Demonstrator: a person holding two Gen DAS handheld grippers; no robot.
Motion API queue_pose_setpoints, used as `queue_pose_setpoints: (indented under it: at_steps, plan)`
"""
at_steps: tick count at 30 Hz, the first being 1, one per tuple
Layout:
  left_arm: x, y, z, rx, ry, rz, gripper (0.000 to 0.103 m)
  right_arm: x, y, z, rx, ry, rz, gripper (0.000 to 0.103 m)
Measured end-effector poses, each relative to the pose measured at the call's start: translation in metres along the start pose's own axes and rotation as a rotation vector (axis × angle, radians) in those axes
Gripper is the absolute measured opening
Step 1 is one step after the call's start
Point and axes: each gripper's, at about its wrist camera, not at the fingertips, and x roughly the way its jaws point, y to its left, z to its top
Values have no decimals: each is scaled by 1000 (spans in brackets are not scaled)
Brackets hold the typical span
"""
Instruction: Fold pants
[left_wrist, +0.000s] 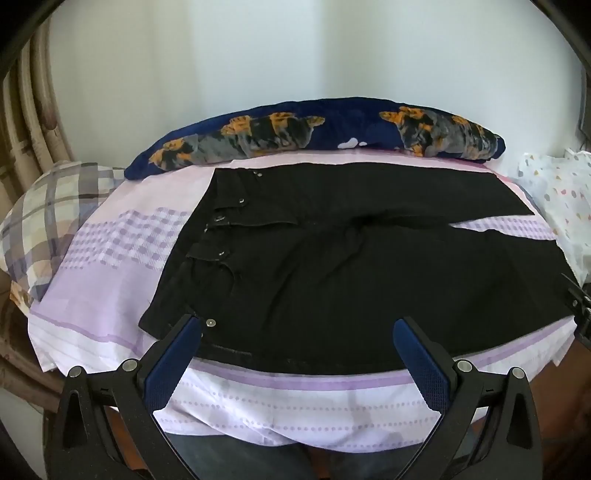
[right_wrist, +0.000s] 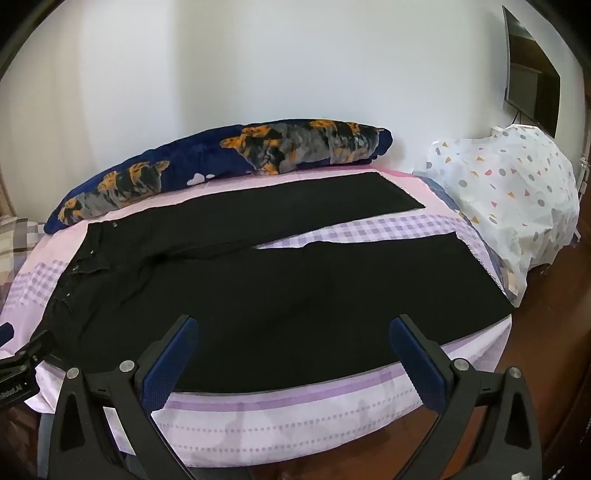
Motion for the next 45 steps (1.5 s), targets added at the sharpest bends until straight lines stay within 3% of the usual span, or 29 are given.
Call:
queue_pose_setpoints:
  at_steps: [16,45]
  plan:
    - [2,3,1,2,10,-3,103,2,1,-1,-2,11,-5,103]
    - [-9,10,2,-24,-39,8,103,2,1,1,-15,-10,-48,103]
